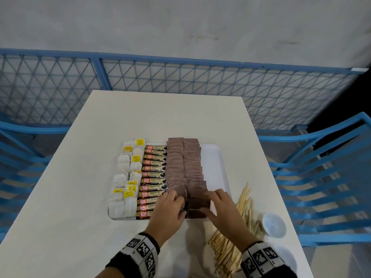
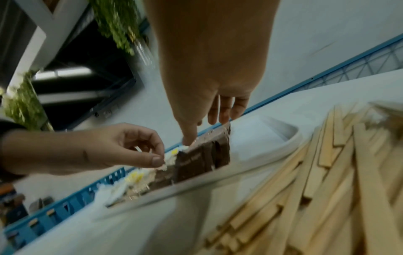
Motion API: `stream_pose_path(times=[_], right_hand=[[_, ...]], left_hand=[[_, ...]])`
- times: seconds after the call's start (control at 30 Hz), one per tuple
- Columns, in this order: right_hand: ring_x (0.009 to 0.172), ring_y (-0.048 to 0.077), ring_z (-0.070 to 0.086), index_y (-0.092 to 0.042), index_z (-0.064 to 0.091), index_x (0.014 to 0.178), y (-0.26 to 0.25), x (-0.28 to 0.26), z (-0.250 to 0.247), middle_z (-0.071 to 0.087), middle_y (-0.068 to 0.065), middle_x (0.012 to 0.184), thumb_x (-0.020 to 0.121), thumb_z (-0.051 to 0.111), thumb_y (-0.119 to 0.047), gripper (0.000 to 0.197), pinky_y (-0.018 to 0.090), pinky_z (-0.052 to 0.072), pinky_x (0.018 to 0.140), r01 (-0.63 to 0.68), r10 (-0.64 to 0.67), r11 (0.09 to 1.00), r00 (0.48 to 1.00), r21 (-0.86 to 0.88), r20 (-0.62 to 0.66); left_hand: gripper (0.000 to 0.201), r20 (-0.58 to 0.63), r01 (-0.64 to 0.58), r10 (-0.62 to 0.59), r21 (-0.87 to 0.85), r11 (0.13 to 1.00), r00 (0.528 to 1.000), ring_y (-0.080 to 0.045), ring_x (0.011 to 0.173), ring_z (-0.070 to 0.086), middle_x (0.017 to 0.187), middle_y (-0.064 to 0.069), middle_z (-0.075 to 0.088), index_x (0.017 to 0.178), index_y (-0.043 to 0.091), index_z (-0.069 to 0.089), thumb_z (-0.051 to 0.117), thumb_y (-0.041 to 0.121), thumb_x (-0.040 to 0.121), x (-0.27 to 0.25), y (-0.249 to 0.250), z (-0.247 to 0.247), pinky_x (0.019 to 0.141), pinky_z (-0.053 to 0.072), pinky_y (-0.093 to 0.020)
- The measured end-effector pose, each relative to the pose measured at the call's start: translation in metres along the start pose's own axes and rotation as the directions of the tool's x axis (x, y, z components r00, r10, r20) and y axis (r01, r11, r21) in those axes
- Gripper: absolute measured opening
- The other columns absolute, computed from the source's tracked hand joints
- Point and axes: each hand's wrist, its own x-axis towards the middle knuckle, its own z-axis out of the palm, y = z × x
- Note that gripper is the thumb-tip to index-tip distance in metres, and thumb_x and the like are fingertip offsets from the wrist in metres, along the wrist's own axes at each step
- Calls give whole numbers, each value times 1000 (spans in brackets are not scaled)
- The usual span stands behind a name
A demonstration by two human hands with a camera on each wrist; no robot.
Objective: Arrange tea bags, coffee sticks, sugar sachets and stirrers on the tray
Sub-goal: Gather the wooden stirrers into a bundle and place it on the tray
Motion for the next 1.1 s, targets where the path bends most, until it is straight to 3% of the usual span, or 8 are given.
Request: stream_pose_path(times=[0.1, 0.23, 0.33, 0.43, 0.63, 0.77, 0.9, 1.1], right_hand=[[78, 2, 50, -21, 56, 108, 1, -24, -13, 52, -11, 94, 92, 54, -29, 18, 11, 43, 70, -114, 110, 991, 992, 73, 54], [76, 4, 56, -26, 54, 90, 13, -64, -26, 56, -13, 86, 93, 53, -29, 4, 17, 50, 72, -292, 276, 953, 947, 83, 166], [68, 3, 55, -30, 46, 73, 25, -92, -31, 56, -14, 74, 91, 56, -28, 21, 16, 48, 68, -440, 419, 894, 888, 85, 188], [75, 8, 62, -20, 55, 85, 32, -113, -29, 67, -5, 82, 90, 57, -34, 14, 28, 53, 79, -565, 550, 822, 819, 65, 165], [98, 15, 63, -15, 62, 104, 21, -119, -18, 68, 1, 104, 94, 43, -47, 38, 25, 46, 87, -673, 656, 740, 725, 15, 211], [78, 11, 63, -13, 63, 92, 20, -110, 0, 67, -1, 87, 93, 42, -49, 42, 21, 50, 73, -698, 673, 713, 706, 58, 223], [72, 13, 51, -6, 51, 100, 15, -98, 5, 50, -3, 79, 91, 48, -23, 19, 24, 50, 73, -703, 685, 703, 710, 107, 164], [105, 21, 56, -5, 39, 117, 6, -86, -7, 48, -1, 102, 87, 61, -31, 45, 23, 47, 81, -766, 753, 584, 635, 270, 172]], left_hand=[[11, 80, -58, 68, -111, 992, 994, -9, 85, 47, 95, 5, 46, 94, 16, 55, 51, 25, 91, 2, 18, -1, 73, 37, -17], [12, 206, -113, 160, -223, 968, 965, -10, 83, 51, 93, 4, 50, 95, 13, 58, 49, 20, 92, 7, 47, 5, 76, 43, -23], [17, 322, -114, 182, -220, 969, 929, -17, 93, 54, 102, -4, 57, 99, 10, 59, 50, 23, 92, 11, 64, 16, 81, 43, -28], [28, 412, -76, 132, -148, 986, 902, -24, 103, 54, 111, -10, 57, 106, 6, 56, 49, 29, 94, 13, 79, 26, 84, 42, -31], [49, 455, -10, 23, -32, 999, 890, -26, 112, 50, 123, -13, 49, 119, 3, 48, 50, 44, 92, 14, 100, 47, 92, 40, -33], [58, 412, 20, 0, -44, 999, 911, -25, 113, 50, 123, -12, 49, 122, 6, 47, 52, 52, 88, 14, 109, 61, 93, 42, -31], [51, 383, 85, -39, -105, 991, 923, -24, 114, 51, 123, -12, 51, 123, 6, 45, 57, 42, 88, 15, 117, 72, 93, 42, -29], [30, 478, 262, -139, -201, 944, 867, -24, 99, 62, 106, -9, 66, 105, 7, 61, 67, 28, 84, 25, 109, 75, 81, 48, -31]])
